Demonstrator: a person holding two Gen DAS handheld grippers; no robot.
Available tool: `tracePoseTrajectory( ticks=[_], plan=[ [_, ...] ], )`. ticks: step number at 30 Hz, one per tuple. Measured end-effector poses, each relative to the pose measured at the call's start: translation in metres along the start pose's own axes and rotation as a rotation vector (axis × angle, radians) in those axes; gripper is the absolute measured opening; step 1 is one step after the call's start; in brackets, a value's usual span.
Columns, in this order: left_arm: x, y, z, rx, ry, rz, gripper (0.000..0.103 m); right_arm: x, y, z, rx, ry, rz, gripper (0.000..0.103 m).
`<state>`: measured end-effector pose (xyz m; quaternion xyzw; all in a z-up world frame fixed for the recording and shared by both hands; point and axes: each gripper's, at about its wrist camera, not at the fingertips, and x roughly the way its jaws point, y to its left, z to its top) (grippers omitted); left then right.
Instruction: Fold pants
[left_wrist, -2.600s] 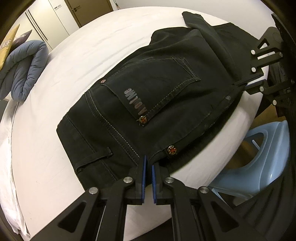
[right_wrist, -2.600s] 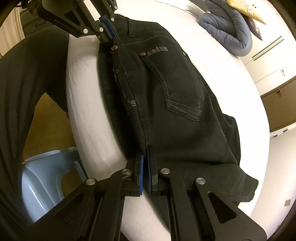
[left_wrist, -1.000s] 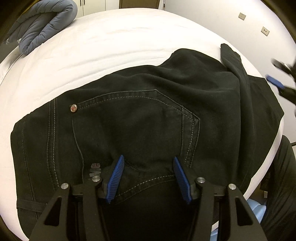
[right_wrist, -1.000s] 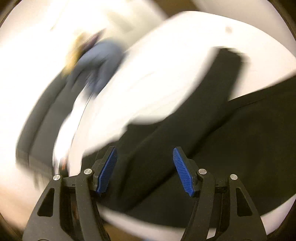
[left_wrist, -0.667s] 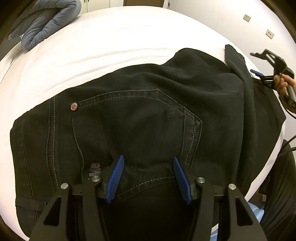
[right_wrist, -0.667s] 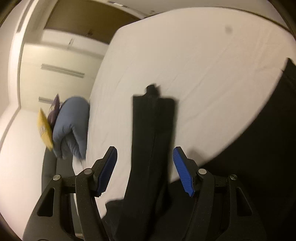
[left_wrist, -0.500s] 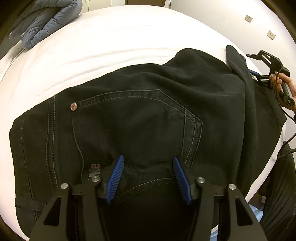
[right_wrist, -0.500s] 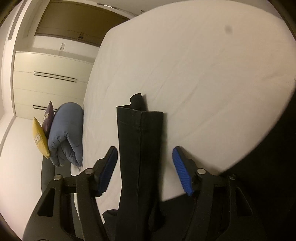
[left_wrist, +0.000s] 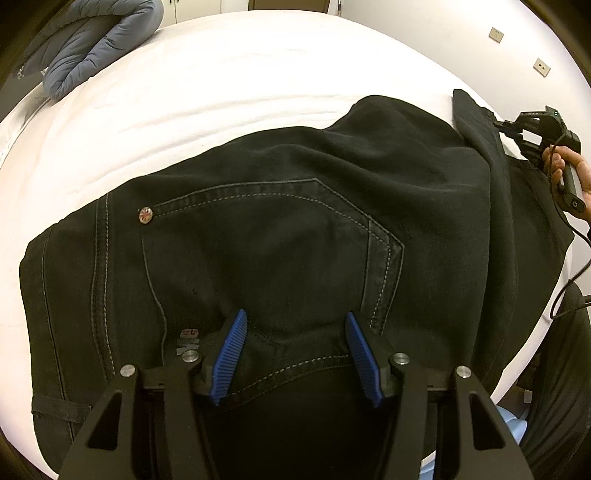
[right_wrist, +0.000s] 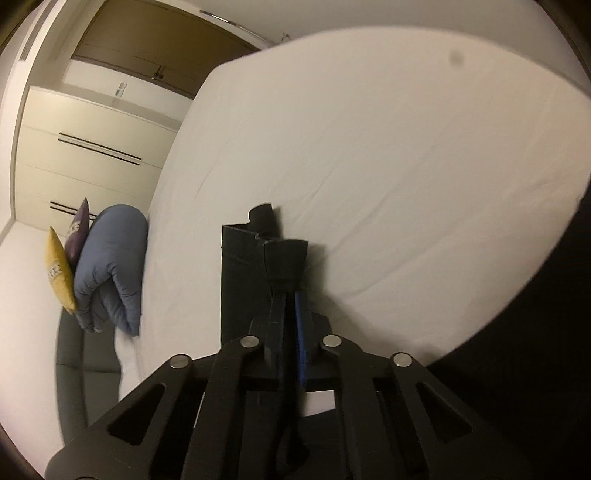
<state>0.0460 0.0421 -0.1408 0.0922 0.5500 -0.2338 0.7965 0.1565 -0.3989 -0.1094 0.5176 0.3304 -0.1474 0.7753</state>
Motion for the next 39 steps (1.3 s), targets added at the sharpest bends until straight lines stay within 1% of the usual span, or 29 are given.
tracePoseTrajectory(
  ticks=[4, 8, 9, 13, 15, 18, 19, 21, 22, 24, 27, 29, 30, 34, 39],
  plan=[
    [0.001, 0.000, 0.001, -0.002, -0.001, 0.004, 0.058, -0.021, 0.007, 0.001, -0.021, -0.014, 0.039, 0.001],
    [0.000, -0.001, 0.002, 0.001, 0.002, 0.004, 0.058, -0.047, 0.031, 0.006, -0.061, -0.058, 0.063, 0.001],
    [0.001, -0.001, 0.002, 0.001, 0.003, 0.003, 0.058, -0.068, 0.020, -0.009, -0.072, -0.076, 0.075, 0.001],
    [0.001, -0.001, 0.003, -0.001, 0.004, 0.001, 0.058, -0.128, 0.018, -0.023, -0.070, -0.159, 0.119, 0.001],
    [0.001, -0.001, 0.003, -0.002, 0.004, 0.000, 0.058, -0.163, 0.008, -0.031, -0.038, -0.212, 0.131, 0.001],
    [0.000, 0.000, 0.004, -0.001, 0.004, -0.003, 0.058, -0.215, -0.009, -0.048, 0.018, -0.272, 0.120, 0.001],
    [0.000, -0.001, 0.004, -0.001, 0.005, -0.004, 0.058, -0.233, -0.022, -0.058, 0.044, -0.290, 0.106, 0.001],
    [-0.001, -0.001, 0.005, 0.001, 0.007, -0.005, 0.058, -0.258, -0.045, -0.072, 0.087, -0.309, 0.072, 0.001],
    [-0.001, -0.001, 0.005, 0.000, 0.008, -0.005, 0.059, -0.269, -0.059, -0.081, 0.109, -0.313, 0.038, 0.001],
    [-0.001, -0.001, 0.007, -0.001, 0.011, -0.003, 0.059, -0.278, -0.085, -0.095, 0.156, -0.311, -0.010, 0.000],
    [-0.002, -0.004, 0.010, -0.008, 0.016, 0.006, 0.059, -0.275, -0.116, -0.110, 0.233, -0.300, -0.057, 0.000],
    [-0.003, -0.007, 0.012, -0.004, 0.024, 0.020, 0.059, -0.268, -0.134, -0.120, 0.305, -0.284, -0.065, 0.000],
    [-0.003, -0.008, 0.013, -0.005, 0.028, 0.024, 0.059, -0.268, -0.138, -0.123, 0.318, -0.283, -0.067, 0.000],
    [-0.004, -0.009, 0.015, -0.016, 0.033, 0.030, 0.059, -0.270, -0.130, -0.130, 0.280, -0.291, -0.095, 0.000],
    [-0.005, -0.015, 0.016, -0.018, 0.030, 0.057, 0.060, -0.278, -0.132, -0.143, 0.297, -0.298, -0.113, 0.000]
  ],
)
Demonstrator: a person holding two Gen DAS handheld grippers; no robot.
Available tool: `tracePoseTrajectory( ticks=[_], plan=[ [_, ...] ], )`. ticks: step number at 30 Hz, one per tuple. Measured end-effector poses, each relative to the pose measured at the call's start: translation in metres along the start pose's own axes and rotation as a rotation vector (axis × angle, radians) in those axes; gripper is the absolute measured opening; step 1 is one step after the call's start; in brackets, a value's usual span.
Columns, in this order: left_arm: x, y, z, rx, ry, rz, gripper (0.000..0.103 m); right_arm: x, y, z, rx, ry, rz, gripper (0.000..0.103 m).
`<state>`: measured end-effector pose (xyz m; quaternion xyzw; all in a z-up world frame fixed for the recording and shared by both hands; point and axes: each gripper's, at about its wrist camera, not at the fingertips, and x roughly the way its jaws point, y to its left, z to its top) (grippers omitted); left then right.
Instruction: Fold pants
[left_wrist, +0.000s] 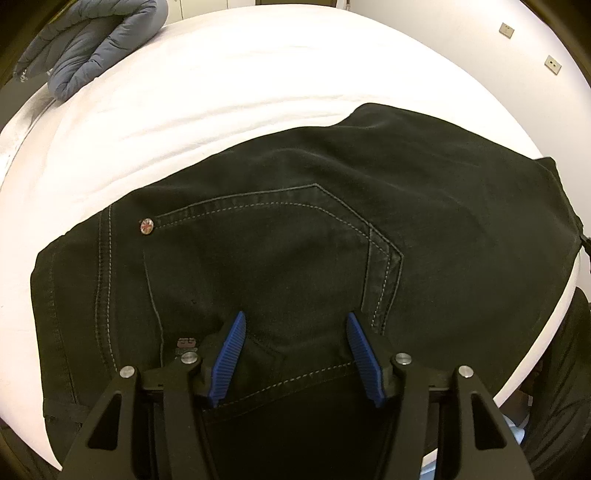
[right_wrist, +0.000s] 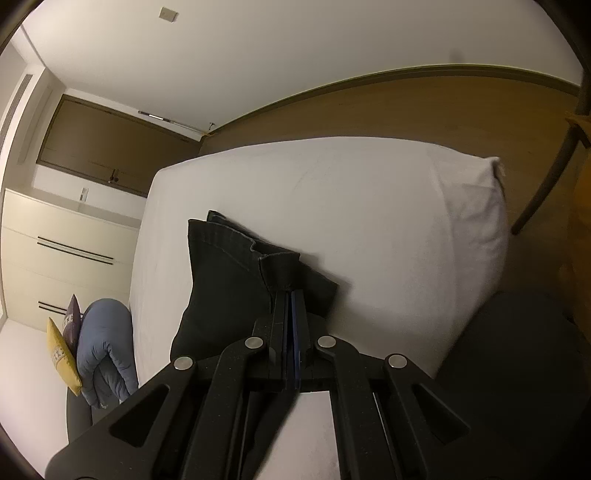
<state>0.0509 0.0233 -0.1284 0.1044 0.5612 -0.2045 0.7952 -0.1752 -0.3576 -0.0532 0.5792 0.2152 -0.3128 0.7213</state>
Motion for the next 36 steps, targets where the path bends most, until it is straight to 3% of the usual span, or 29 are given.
tracePoseTrajectory(
  ticks=[8, 10, 13, 15, 16, 19, 20, 22, 25, 29, 33, 36],
  plan=[
    [0.000, -0.003, -0.002, -0.019, -0.010, 0.001, 0.062, 0.011, -0.030, -0.005, -0.016, 0.024, -0.003, 0.000],
    [0.000, -0.001, -0.003, -0.021, -0.015, 0.000, 0.062, 0.008, -0.032, -0.002, -0.016, 0.024, -0.070, 0.003],
    [-0.001, -0.003, -0.005, -0.023, -0.019, 0.002, 0.062, -0.021, -0.039, 0.012, -0.031, -0.054, -0.172, 0.006],
    [-0.001, -0.003, -0.005, -0.022, -0.021, 0.003, 0.063, -0.030, -0.023, 0.025, -0.138, -0.041, -0.138, 0.009],
    [-0.001, -0.003, -0.005, -0.021, -0.022, 0.003, 0.063, -0.028, -0.002, 0.033, -0.249, -0.008, -0.096, 0.018],
    [0.001, -0.002, -0.006, -0.019, -0.024, 0.000, 0.064, -0.013, 0.047, 0.050, -0.461, 0.106, 0.102, 0.085],
    [0.001, -0.002, -0.006, -0.020, -0.024, -0.001, 0.064, -0.009, 0.061, 0.054, -0.530, 0.114, 0.149, 0.088],
    [0.000, 0.000, -0.006, -0.022, -0.024, -0.002, 0.064, 0.010, 0.090, 0.062, -0.688, 0.144, 0.166, 0.088],
    [0.001, 0.000, -0.006, -0.022, -0.024, 0.000, 0.065, 0.044, 0.112, 0.072, -0.791, 0.212, 0.177, 0.082],
    [0.001, -0.002, -0.002, -0.024, -0.017, 0.004, 0.066, 0.086, 0.125, 0.076, -0.866, 0.270, 0.138, 0.065],
    [0.001, -0.003, 0.001, -0.020, -0.009, 0.007, 0.068, 0.123, 0.126, 0.069, -0.918, 0.321, 0.078, 0.060],
    [0.002, -0.004, 0.005, -0.014, -0.005, 0.014, 0.069, 0.143, 0.127, 0.066, -0.944, 0.337, 0.060, 0.049]
  ],
)
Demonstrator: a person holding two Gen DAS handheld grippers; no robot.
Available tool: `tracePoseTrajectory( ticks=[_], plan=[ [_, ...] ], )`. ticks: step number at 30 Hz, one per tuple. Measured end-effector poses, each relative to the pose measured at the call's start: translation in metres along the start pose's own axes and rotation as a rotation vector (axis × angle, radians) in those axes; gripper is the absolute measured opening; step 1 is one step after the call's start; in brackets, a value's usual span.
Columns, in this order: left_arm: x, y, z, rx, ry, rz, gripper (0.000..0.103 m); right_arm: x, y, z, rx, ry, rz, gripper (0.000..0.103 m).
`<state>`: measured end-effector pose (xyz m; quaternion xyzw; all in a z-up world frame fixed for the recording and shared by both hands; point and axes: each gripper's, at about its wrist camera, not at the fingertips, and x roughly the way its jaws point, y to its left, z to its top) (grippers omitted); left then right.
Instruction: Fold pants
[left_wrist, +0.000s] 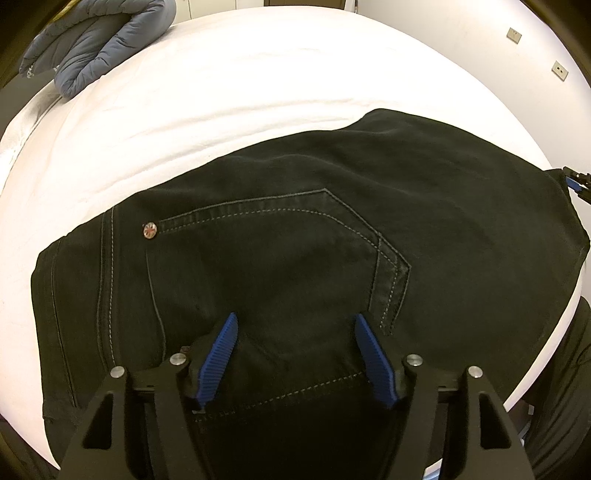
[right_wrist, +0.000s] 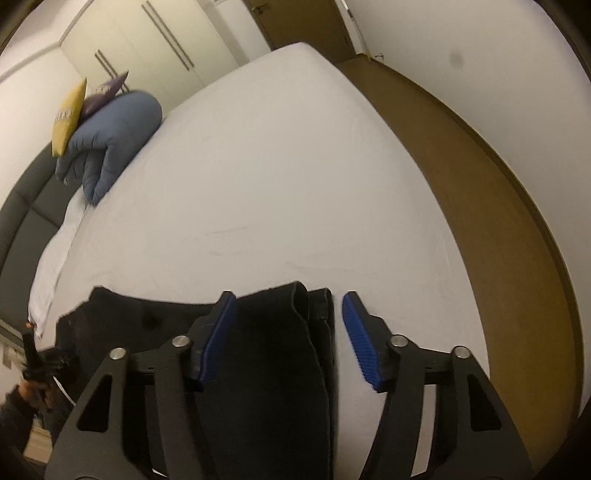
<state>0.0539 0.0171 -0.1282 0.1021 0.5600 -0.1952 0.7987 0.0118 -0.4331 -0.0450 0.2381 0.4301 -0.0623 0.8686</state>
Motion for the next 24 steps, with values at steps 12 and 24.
tracePoseTrajectory(
  ticks=[12, 24],
  plan=[
    [0.000, -0.006, 0.004, -0.014, -0.014, 0.017, 0.073, 0.000, -0.006, -0.012, 0.040, -0.066, -0.188, 0.000],
    [-0.008, -0.003, 0.001, -0.058, -0.049, 0.014, 0.075, -0.050, -0.075, -0.060, 0.456, -0.194, -0.247, 0.007]
  ],
)
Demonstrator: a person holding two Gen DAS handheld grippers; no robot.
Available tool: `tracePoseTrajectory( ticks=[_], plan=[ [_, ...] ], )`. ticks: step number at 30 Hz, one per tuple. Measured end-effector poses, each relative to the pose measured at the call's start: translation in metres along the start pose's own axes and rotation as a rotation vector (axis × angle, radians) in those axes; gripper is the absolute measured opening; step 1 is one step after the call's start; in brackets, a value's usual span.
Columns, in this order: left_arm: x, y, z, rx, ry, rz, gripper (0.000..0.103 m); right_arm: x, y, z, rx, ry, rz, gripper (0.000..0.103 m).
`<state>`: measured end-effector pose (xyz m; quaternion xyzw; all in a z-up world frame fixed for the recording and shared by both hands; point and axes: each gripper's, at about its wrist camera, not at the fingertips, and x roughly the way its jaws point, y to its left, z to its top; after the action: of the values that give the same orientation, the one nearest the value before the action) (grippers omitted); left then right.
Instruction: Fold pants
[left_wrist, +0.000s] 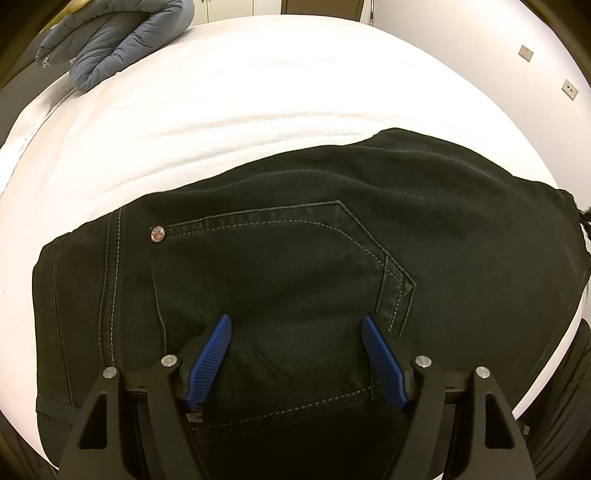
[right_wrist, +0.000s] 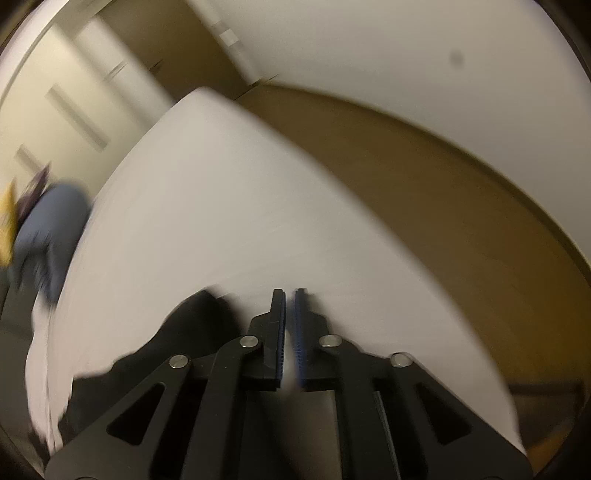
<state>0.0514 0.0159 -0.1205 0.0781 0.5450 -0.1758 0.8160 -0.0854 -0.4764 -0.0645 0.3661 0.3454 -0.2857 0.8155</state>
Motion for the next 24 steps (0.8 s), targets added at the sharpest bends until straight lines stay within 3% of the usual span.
tracePoseTrajectory(
  ticks=[4, 8, 10, 12, 13, 14, 15, 17, 19, 21, 22, 23, 24],
  plan=[
    [-0.006, -0.001, 0.000, -0.008, -0.019, 0.009, 0.075, -0.066, 0.028, -0.025, -0.094, -0.002, 0.229, 0.009],
    [-0.011, -0.017, 0.000, -0.008, -0.033, -0.014, 0.077, -0.081, 0.089, -0.098, -0.223, 0.164, 0.455, 0.009],
    [-0.011, -0.024, -0.001, 0.000, -0.034, -0.013, 0.079, -0.062, 0.106, -0.135, -0.220, 0.259, 0.498, 0.009],
    [-0.013, -0.025, -0.002, -0.001, -0.036, -0.017, 0.080, -0.040, 0.109, -0.162, -0.200, 0.313, 0.440, 0.009],
    [-0.012, -0.024, -0.004, -0.002, -0.035, -0.017, 0.080, -0.024, 0.096, -0.171, -0.156, 0.355, 0.350, 0.009],
    [-0.013, -0.021, -0.005, -0.006, -0.029, -0.015, 0.080, -0.013, 0.081, -0.178, -0.105, 0.379, 0.295, 0.000],
    [-0.013, -0.018, -0.007, -0.009, -0.026, -0.014, 0.080, -0.011, 0.062, -0.181, -0.031, 0.385, 0.296, 0.000],
    [-0.015, -0.013, -0.012, -0.015, -0.025, -0.017, 0.083, -0.023, 0.028, -0.180, 0.073, 0.358, 0.280, 0.000],
    [-0.016, -0.011, -0.019, -0.015, -0.031, -0.019, 0.084, -0.046, 0.006, -0.178, 0.059, 0.315, 0.197, 0.000],
    [-0.020, -0.012, -0.026, 0.003, -0.041, -0.007, 0.084, -0.061, -0.010, -0.177, 0.077, 0.314, 0.169, 0.000],
    [-0.021, -0.011, -0.027, 0.005, -0.045, 0.000, 0.084, -0.075, -0.025, -0.166, 0.078, 0.296, 0.078, 0.000],
    [-0.024, -0.012, -0.028, 0.003, -0.049, 0.003, 0.084, -0.091, -0.029, -0.168, 0.076, 0.266, 0.071, 0.008],
    [-0.027, -0.012, -0.030, 0.001, -0.056, -0.001, 0.084, -0.100, -0.033, -0.168, 0.091, 0.248, 0.111, 0.008]
  ],
)
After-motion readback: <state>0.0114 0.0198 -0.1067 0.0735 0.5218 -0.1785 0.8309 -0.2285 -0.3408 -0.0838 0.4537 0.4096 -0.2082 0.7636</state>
